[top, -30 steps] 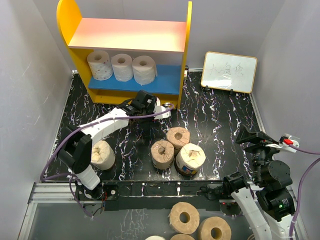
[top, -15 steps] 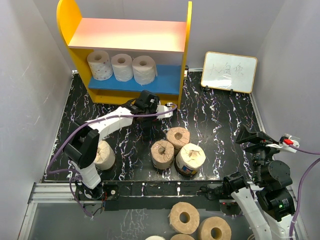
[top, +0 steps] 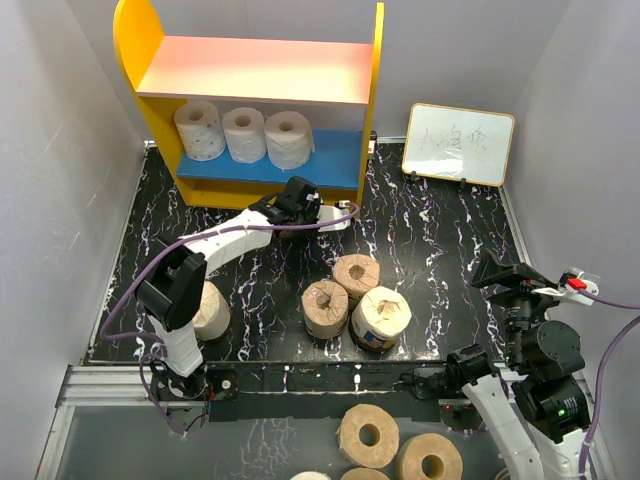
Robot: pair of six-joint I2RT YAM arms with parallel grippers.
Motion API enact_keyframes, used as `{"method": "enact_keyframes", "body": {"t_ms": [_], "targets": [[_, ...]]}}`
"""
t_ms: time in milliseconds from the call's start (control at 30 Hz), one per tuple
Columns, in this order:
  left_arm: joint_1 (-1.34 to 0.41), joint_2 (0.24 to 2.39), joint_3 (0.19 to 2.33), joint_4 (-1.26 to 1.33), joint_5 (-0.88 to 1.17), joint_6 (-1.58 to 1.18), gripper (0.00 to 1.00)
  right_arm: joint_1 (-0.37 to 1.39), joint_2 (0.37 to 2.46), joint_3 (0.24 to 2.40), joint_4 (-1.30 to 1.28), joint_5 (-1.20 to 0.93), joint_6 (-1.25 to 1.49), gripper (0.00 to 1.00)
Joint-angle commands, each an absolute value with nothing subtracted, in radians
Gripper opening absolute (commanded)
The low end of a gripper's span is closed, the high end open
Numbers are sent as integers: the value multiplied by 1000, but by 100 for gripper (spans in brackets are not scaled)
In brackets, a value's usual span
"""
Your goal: Place and organize the paper towels onto the shelf
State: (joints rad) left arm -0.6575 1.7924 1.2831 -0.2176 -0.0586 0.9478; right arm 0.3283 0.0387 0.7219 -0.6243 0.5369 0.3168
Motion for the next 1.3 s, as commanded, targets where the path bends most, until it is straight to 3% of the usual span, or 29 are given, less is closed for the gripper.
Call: {"method": "enact_keyframes", "body": {"t_ms": [0,167,267,400,600,800,1267], "targets": [[-656,1801,1326,-297,-57,950,0,334,28,724,-585,550,323,84],[-660,1796,1491,-567,-3,963,0,334,25,724,-585,552,322,84],[-661,1844,1724,-954,73,1015,0,334,24,724,-584,550,323,84],[-661,1874,1987,-1146,89,964,0,334,27,724,-585,549,322,84],[-662,1805,2113,-1060,115,1010,0,334,38,723,-584,546,322,84],[-662,1936,2361,-1123,159,1072,0,334,42,724,-585,551,322,84],[-660,2011,2329,-811,118,1068,0,334,35,726,-590,557,324,84]]}}
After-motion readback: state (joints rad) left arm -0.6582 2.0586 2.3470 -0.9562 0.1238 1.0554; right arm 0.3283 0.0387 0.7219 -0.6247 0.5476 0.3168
